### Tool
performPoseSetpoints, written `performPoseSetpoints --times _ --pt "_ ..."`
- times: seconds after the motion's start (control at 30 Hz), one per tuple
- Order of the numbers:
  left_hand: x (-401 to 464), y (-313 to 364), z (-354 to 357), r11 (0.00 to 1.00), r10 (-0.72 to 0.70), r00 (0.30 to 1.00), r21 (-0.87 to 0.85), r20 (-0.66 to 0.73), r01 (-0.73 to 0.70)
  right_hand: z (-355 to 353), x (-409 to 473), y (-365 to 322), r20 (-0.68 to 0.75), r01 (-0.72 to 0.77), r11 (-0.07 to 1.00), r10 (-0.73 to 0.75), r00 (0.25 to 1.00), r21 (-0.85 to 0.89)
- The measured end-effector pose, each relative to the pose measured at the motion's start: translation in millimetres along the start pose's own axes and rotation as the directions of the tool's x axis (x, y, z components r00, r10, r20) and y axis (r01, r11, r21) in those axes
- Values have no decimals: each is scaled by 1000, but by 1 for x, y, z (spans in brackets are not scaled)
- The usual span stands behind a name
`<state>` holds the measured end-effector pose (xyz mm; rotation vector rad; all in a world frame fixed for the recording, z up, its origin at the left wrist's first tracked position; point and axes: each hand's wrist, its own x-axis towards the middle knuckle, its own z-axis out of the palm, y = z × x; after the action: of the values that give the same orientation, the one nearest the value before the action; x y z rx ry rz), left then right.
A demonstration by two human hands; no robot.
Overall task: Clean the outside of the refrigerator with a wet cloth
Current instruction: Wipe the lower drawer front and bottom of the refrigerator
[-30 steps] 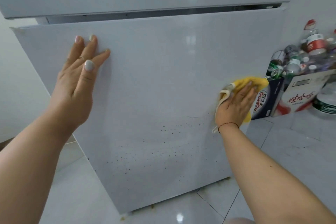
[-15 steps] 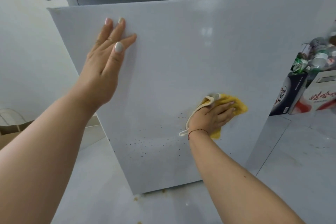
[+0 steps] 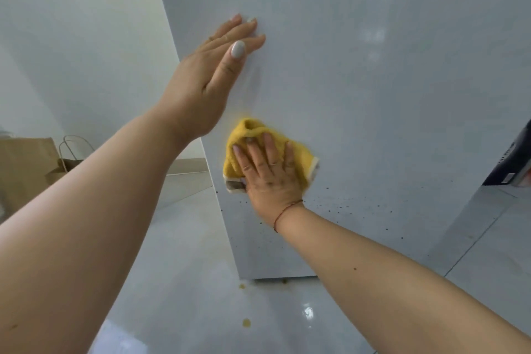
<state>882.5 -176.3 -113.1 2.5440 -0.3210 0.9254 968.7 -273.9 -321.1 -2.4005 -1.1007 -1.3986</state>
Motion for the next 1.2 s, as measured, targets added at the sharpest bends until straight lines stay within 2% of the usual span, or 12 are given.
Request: performPoseSetpoints --times 0.07,0.13,0.2,0.27,0.4,0.5,0.57,0.63,0.77,0.9,1.0,1.2 --pt "-3 -1 0 1000 -3 1000 10 -2 3 -6 16 -10 71 147 989 -145 987 -20" --pt "-4 -2 0 1000 3 1000 17 -7 -3 -12 28 -19 181 336 938 -317 931 -84" --pt "-5 -2 1 1000 3 1000 18 -21 -3 -11 32 -25 311 576 807 -519 797 -131" --pt "-7 -2 3 1000 0 999 19 -32 0 -8 26 -25 415 742 663 -650 636 -98" --pt "-14 -5 8 1000 3 998 28 -63 -1 -5 6 -10 497 869 493 -747 441 -30" --pt "-21 -7 14 999 15 996 33 -89 -12 2 -9 17 481 893 449 -787 386 18" --pt "-26 -9 23 994 46 994 103 -97 -36 10 -21 42 401 870 492 -803 441 28" --pt "-31 -7 36 961 107 990 264 -93 -79 16 -34 71 294 825 565 -793 534 27" --pt "-28 4 75 813 248 969 542 5 -211 8 -56 127 193 763 637 -740 645 -110" --pt "-10 17 115 706 348 926 609 146 -362 -2 -75 167 121 657 722 -648 752 -218" --pt "2 21 139 656 403 888 606 223 -450 -5 -90 187 26 517 817 -528 849 -254" --pt "8 13 155 599 472 863 652 181 -465 -10 -125 220 -63 153 965 -170 983 -213"
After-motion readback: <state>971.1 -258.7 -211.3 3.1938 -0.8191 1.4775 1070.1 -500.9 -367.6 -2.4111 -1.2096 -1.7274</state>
